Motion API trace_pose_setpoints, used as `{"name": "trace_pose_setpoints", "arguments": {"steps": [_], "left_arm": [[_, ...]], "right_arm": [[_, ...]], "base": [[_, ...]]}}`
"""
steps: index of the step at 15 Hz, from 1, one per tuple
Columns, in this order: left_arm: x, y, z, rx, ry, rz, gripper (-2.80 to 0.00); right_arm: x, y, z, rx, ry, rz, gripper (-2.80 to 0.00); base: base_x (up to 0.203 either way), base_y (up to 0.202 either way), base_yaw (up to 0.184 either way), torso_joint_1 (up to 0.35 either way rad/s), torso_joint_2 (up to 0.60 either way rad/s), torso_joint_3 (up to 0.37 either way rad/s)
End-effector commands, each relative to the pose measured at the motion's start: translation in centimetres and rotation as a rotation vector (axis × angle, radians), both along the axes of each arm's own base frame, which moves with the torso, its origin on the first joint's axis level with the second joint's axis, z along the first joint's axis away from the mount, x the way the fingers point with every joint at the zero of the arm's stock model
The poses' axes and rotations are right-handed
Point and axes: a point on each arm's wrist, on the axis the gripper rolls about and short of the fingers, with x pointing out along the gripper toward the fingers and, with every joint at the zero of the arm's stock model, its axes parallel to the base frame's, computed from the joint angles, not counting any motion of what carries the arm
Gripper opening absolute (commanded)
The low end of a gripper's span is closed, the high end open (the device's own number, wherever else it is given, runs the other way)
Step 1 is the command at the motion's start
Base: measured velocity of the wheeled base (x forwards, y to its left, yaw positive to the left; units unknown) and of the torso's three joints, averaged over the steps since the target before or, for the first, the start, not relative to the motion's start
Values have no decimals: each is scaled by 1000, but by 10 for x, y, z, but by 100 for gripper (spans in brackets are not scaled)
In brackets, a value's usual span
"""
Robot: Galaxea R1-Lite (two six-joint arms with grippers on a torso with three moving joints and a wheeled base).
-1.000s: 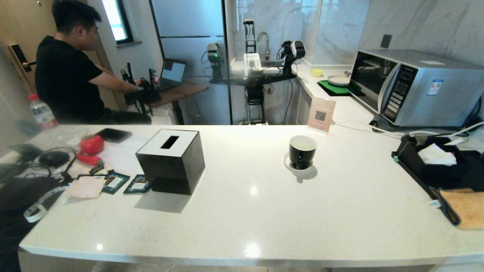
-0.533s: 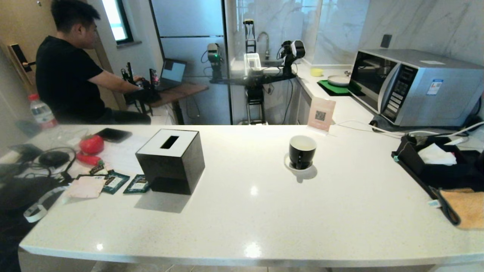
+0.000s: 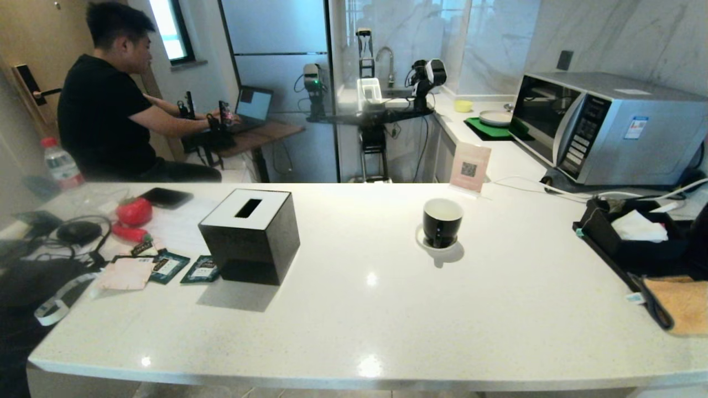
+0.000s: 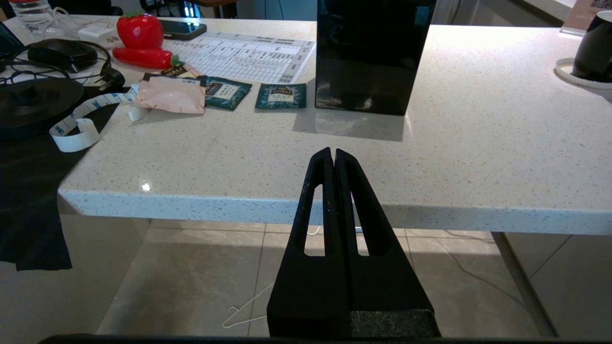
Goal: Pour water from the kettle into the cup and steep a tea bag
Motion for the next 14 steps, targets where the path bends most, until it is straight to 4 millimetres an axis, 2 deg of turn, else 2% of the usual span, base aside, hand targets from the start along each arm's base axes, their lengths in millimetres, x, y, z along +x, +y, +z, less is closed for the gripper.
{"name": "trace_pose_setpoints", "arguments": {"steps": [1,7,8,14], "left_arm": [[0,0,0,-1,1,1,-280],[0,0,0,-1,0,1,-280],[0,0,0,0,1,1,-280],[0,0,0,0,1,1,-280]], "right_arm": [[2,1,-2,-2,0,3,-280],[3,2,-3,-2,4,4,-280],[3,2,-3,-1,7,4,0],[0,6,-5,16,21,4,0]], "base": [[0,0,0,0,0,0],[0,0,0,0,0,0],[0,0,0,0,0,0],[0,0,0,0,0,0]]}}
